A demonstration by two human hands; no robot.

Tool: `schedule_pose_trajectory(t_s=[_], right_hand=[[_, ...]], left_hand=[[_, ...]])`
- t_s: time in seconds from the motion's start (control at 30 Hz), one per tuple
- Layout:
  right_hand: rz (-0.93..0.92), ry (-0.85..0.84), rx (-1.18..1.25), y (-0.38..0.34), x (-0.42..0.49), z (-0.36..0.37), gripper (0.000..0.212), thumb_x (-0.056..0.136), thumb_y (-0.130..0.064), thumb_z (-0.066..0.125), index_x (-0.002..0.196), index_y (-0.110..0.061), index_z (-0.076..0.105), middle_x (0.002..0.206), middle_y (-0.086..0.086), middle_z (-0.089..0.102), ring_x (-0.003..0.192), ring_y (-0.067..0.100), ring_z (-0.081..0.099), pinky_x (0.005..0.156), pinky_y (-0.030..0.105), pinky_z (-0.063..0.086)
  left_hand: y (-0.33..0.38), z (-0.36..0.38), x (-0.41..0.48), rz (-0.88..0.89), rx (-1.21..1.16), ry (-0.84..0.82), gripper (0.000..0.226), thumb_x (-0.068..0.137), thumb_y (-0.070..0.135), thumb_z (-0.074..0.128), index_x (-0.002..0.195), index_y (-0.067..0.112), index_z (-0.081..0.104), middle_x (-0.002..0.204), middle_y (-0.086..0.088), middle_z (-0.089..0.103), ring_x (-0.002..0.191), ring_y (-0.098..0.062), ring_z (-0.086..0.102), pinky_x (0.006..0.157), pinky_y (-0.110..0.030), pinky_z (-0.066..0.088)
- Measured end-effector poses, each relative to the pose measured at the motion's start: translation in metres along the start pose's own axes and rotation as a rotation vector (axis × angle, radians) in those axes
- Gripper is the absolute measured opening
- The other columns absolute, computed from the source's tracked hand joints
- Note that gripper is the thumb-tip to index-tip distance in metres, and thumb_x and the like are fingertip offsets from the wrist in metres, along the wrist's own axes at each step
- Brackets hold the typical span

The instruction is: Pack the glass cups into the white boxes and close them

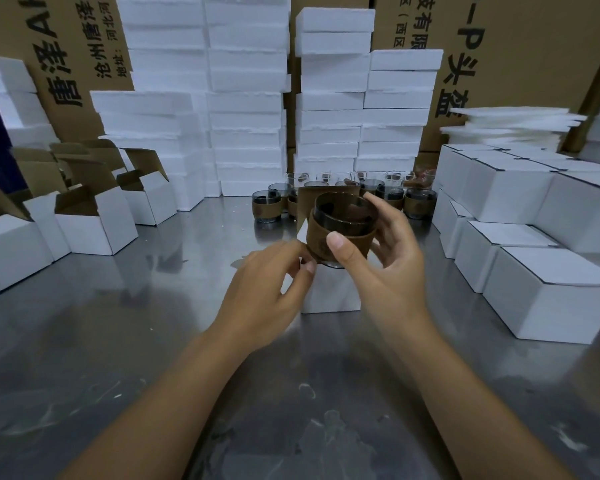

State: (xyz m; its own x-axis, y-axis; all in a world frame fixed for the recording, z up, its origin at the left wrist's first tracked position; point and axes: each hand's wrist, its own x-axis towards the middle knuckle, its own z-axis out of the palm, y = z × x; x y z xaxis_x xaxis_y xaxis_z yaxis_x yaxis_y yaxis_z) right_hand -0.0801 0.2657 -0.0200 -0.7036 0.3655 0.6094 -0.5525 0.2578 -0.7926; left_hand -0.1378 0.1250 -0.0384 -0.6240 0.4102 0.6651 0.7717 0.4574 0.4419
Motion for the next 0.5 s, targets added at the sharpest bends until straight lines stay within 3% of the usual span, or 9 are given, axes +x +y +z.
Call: schedule_pose_trajectory(t_s=[0.13,0.3,0.4,0.5], right_hand=[[-0.025,0.016,0.007,0.0004,0.0025,-0.0026,0.061,0.070,-0.043,0.071,0.126,-0.028,0.051,0.114,-0.025,0.058,0.111,-0.015,0.049,0.084,-0.002,0.035],[-0.032,-0.005,-0.036,0.0046,0.0032,-0.0031,0.068,0.069,-0.049,0.069,0.130,-0.030,0.047,0.115,-0.028,0.056,0.114,-0.014,0.047,0.085,-0.002,0.035],[-0.050,-0.026,-0.077,0.0087,0.0023,-0.0024,0.063,0.078,-0.038,0.072,0.132,-0.036,0.039,0.112,-0.040,0.051,0.115,-0.015,0.045,0.087,-0.001,0.034],[-0.117,-0.044,-0.137,0.0095,0.0006,-0.0007,0.067,0.083,-0.034,0.068,0.135,-0.042,0.026,0.119,-0.035,0.046,0.116,-0.014,0.044,0.090,0.000,0.035]], left_hand=[[0.0009,-0.0018,-0.0021,0.079,-0.017,0.028,0.016,0.092,0.028,0.045,0.087,0.020,0.058,0.079,0.011,0.059,0.076,-0.008,0.053,0.069,-0.036,0.048],[0.0024,-0.0003,-0.0021,0.091,-0.020,0.037,0.011,0.091,0.027,0.045,0.085,0.025,0.054,0.077,0.013,0.056,0.074,-0.008,0.053,0.064,-0.030,0.048],[0.0014,0.0001,-0.0021,0.103,0.006,0.034,0.011,0.091,0.027,0.045,0.086,0.023,0.054,0.077,0.014,0.054,0.073,-0.007,0.053,0.061,-0.027,0.047],[-0.0003,0.0007,-0.0026,0.101,0.006,0.027,0.013,0.090,0.029,0.047,0.088,0.020,0.056,0.077,0.012,0.055,0.075,-0.007,0.053,0.061,-0.031,0.049]])
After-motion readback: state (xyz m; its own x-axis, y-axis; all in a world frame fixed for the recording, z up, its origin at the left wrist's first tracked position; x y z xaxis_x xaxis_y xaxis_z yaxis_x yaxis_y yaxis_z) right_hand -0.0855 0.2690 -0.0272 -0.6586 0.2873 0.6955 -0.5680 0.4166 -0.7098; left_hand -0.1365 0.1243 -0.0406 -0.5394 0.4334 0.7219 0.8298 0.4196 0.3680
